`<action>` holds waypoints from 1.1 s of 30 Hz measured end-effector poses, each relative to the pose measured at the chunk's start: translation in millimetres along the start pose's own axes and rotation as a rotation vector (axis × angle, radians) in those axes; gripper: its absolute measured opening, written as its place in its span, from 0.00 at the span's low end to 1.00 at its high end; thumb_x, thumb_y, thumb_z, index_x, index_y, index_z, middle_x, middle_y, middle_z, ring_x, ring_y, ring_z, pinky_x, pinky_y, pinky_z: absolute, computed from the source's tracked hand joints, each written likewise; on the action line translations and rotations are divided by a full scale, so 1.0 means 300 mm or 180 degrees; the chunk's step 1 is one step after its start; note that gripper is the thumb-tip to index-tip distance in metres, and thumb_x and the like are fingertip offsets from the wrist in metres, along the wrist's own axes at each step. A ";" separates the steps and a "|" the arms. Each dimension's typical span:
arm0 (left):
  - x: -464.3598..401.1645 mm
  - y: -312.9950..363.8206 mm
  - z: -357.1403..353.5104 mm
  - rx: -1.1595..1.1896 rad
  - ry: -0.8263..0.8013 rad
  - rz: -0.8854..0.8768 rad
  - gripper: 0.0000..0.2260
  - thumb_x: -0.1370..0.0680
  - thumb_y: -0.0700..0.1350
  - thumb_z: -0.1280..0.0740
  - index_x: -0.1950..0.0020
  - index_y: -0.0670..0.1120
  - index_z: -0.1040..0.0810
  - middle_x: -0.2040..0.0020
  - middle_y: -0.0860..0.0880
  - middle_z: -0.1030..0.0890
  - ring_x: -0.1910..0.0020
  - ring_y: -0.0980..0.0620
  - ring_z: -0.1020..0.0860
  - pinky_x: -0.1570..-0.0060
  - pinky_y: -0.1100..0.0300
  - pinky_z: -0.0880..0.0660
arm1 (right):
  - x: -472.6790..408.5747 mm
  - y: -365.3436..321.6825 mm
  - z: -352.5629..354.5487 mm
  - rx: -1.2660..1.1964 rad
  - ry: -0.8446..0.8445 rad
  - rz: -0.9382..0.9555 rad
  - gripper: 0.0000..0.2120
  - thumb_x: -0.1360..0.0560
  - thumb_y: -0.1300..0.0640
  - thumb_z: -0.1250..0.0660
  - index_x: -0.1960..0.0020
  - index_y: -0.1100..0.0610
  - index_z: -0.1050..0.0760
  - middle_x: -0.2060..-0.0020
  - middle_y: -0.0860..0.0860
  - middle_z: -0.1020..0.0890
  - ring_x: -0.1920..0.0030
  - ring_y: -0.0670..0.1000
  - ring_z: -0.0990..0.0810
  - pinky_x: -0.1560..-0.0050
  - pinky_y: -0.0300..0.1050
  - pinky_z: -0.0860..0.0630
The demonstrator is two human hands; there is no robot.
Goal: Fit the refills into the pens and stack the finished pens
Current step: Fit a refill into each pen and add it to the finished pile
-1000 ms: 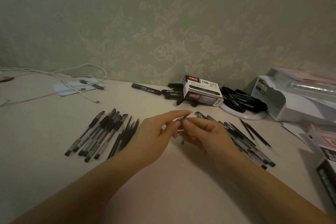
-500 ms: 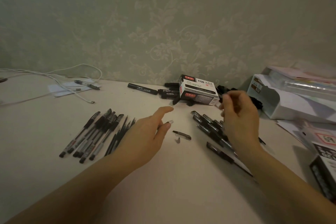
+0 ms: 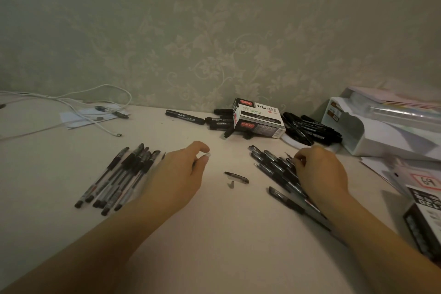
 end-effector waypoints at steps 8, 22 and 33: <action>-0.039 -0.179 0.119 -0.0577 0.0469 0.1021 0.10 0.23 0.53 0.37 0.58 0.49 0.29 0.66 0.53 0.24 0.68 0.56 0.27 0.70 0.61 0.35 | 0.027 -0.130 0.046 -0.0558 0.0321 0.0583 0.12 0.21 0.51 0.34 0.41 0.53 0.19 0.48 0.50 0.21 0.52 0.50 0.23 0.54 0.47 0.24; -0.015 -0.174 0.059 -0.1354 -0.0578 0.0991 0.13 0.25 0.49 0.35 0.65 0.48 0.35 0.68 0.52 0.29 0.69 0.57 0.31 0.71 0.60 0.37 | 0.192 -0.334 0.001 -0.1042 0.0226 0.1907 0.05 0.22 0.56 0.33 0.51 0.52 0.18 0.59 0.44 0.21 0.59 0.44 0.28 0.57 0.39 0.33; -0.029 -0.006 0.076 0.0227 -0.0030 0.0496 0.08 0.25 0.51 0.33 0.62 0.51 0.25 0.71 0.54 0.26 0.73 0.60 0.28 0.73 0.67 0.37 | 0.181 -0.323 -0.063 -0.3616 -0.1271 0.0478 0.06 0.25 0.53 0.28 0.48 0.51 0.17 0.59 0.48 0.14 0.61 0.45 0.16 0.60 0.34 0.21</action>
Point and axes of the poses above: each hand's wrist, its own x-axis away from the middle knuckle, its own z-axis out of the back of the hand, y = z × x, the point moved 8 cm from there along -x, towards the middle knuckle
